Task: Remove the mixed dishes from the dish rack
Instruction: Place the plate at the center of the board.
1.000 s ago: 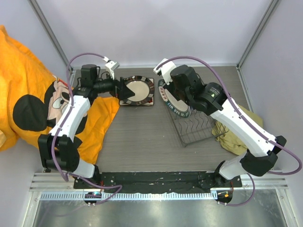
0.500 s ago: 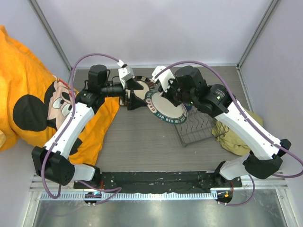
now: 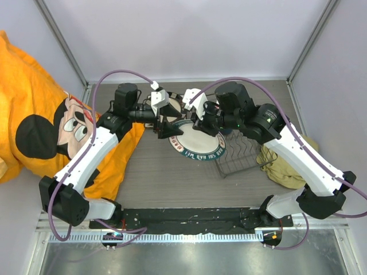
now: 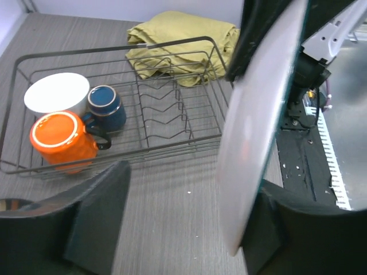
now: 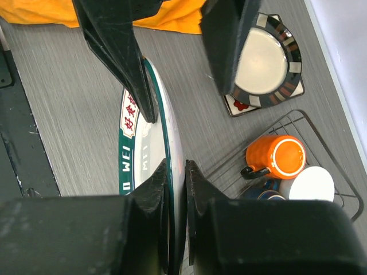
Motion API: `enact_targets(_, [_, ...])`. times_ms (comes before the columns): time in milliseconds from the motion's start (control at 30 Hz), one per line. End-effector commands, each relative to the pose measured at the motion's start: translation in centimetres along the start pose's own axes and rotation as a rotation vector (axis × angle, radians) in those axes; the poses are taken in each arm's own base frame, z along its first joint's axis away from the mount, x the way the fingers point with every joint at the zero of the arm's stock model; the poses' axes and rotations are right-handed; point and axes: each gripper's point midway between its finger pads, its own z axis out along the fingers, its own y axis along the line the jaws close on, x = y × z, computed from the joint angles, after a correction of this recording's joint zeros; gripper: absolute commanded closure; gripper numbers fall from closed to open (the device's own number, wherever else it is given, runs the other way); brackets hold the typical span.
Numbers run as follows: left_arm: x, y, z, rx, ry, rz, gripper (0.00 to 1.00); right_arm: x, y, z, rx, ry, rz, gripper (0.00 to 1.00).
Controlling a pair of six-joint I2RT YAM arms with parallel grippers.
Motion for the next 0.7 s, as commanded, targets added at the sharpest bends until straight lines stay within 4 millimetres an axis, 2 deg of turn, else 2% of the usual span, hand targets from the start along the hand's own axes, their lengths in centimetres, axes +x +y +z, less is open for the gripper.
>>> enact_targets(0, [-1.1,-1.3,0.4,0.064,-0.032,0.022,0.35,-2.1,0.1,-1.5,0.001,-0.098,-0.032,0.99])
enact_targets(33, [-1.1,-1.6,0.5,0.081,-0.034,0.007,0.45,-2.1,0.1,-1.6,0.003,-0.099,-0.030,0.99])
enact_targets(200, [-0.4,-2.6,1.2,0.130,-0.023,-0.037,0.65,-2.0,0.0,-1.5,0.010,-0.101,-0.032,0.99])
enact_targets(233, [-0.4,-2.9,1.2,0.140,-0.021,-0.042,0.74,-2.1,-0.1,-1.6,0.017,-0.101,-0.034,0.99])
enact_targets(433, [0.5,-3.6,1.7,0.170,-0.008,-0.071,0.98,-2.1,-0.3,-1.4,0.026,-0.099,-0.034,0.99])
enact_targets(567, [0.8,-3.8,1.7,0.177,-0.004,-0.080,1.00,-2.0,-0.9,-1.3,0.053,-0.088,-0.034,0.97])
enact_targets(667, [0.8,-3.7,1.6,0.160,0.003,-0.072,1.00,-1.6,-1.1,-1.1,0.067,-0.073,-0.035,0.83])
